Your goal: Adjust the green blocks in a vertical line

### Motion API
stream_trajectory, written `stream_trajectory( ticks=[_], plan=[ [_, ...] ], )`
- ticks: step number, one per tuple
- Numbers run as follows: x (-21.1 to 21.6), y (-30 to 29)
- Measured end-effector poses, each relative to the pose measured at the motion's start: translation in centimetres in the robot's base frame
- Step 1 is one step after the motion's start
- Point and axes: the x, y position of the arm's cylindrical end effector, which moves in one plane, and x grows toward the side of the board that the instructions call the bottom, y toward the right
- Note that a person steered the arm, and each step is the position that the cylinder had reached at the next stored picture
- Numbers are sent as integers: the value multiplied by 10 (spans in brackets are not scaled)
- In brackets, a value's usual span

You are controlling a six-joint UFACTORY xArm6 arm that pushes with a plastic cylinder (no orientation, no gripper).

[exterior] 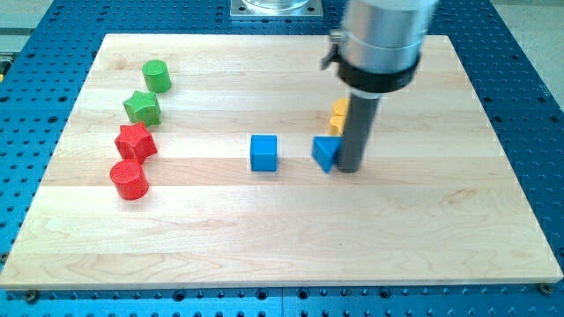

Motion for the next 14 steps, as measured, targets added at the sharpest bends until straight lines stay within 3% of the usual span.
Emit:
stream_trajectory(
  ticks=[1, 3, 5, 6, 8, 9, 10, 12, 13, 14],
  plan=[
    [-4, -35],
    [-20, 14],
    [-104, 7],
    [-85, -15],
    [-190, -151],
    [-215, -223],
    [-206, -264],
    [-169, -275],
    [-123, -338],
    [-100, -325]
  ],
)
